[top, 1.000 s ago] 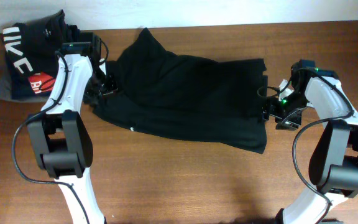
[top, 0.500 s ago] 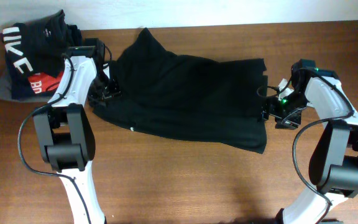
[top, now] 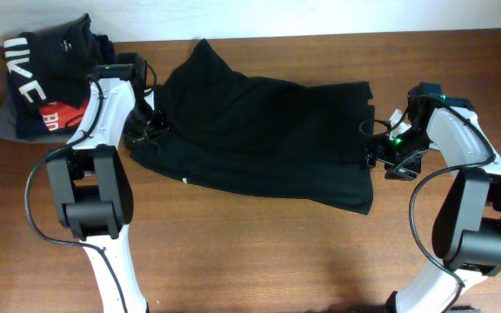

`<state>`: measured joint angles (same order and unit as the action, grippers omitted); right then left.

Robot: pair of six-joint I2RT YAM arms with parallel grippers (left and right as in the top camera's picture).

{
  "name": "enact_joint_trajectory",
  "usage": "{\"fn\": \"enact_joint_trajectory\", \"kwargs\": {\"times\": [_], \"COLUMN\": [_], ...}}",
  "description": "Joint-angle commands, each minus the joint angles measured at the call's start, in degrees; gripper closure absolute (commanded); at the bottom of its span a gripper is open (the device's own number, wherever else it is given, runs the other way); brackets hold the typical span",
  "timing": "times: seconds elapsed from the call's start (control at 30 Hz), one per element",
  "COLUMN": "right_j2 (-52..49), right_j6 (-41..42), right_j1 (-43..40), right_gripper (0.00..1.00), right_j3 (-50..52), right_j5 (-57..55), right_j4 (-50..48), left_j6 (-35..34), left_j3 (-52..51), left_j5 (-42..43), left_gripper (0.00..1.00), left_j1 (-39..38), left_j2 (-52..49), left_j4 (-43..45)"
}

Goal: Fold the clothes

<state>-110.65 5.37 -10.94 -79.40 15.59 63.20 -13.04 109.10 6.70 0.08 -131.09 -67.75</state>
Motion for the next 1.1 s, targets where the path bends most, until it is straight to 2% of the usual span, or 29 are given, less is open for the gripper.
{"fn": "enact_joint_trajectory", "kwargs": {"times": [0.0, 0.17, 0.63, 0.7, 0.77, 0.9, 0.93, 1.0, 1.07], "right_j2": [-0.2, -0.2, -0.2, -0.2, -0.2, -0.2, -0.2, -0.2, -0.2], "right_j6": [-0.7, -0.7, -0.7, -0.7, -0.7, -0.7, -0.7, -0.7, -0.7], "right_j1": [-0.3, -0.3, -0.3, -0.3, -0.3, -0.3, -0.3, -0.3, -0.3], "right_gripper": [0.32, 0.32, 0.32, 0.32, 0.32, 0.32, 0.32, 0.32, 0.32], "right_j3": [-1.1, -1.1, -1.1, -1.1, -1.1, -1.1, -1.1, -1.1, -1.1], "right_j5": [0.7, 0.7, 0.7, 0.7, 0.7, 0.7, 0.7, 0.7, 0.7], "right_j4": [0.0, 0.2, 0.5, 0.6, 0.7, 0.7, 0.7, 0.7, 0.9], "left_j6": [-0.2, -5.0, -16.4, -17.4, -17.4, -17.3, -17.3, -17.3, -17.3], "left_j3": [2.3, 3.8, 3.8, 3.8, 3.8, 3.8, 3.8, 3.8, 3.8], "left_j5": [6.5, 11.5, 11.6, 11.6, 11.6, 11.5, 11.5, 11.6, 11.6], "left_gripper": [0.99, 0.98, 0.96, 0.91, 0.8, 0.29, 0.19, 0.09, 0.07], "left_j1": [0.0, 0.0, 0.0, 0.0, 0.0, 0.0, 0.0, 0.0, 0.0], "left_j2": [-0.3, -0.4, -0.4, -0.4, -0.4, -0.4, -0.4, -0.4, -0.4], "left_j4": [-0.2, 0.0, 10.6, 11.5, 12.3, 12.6, 12.6, 12.4, 12.2]}}
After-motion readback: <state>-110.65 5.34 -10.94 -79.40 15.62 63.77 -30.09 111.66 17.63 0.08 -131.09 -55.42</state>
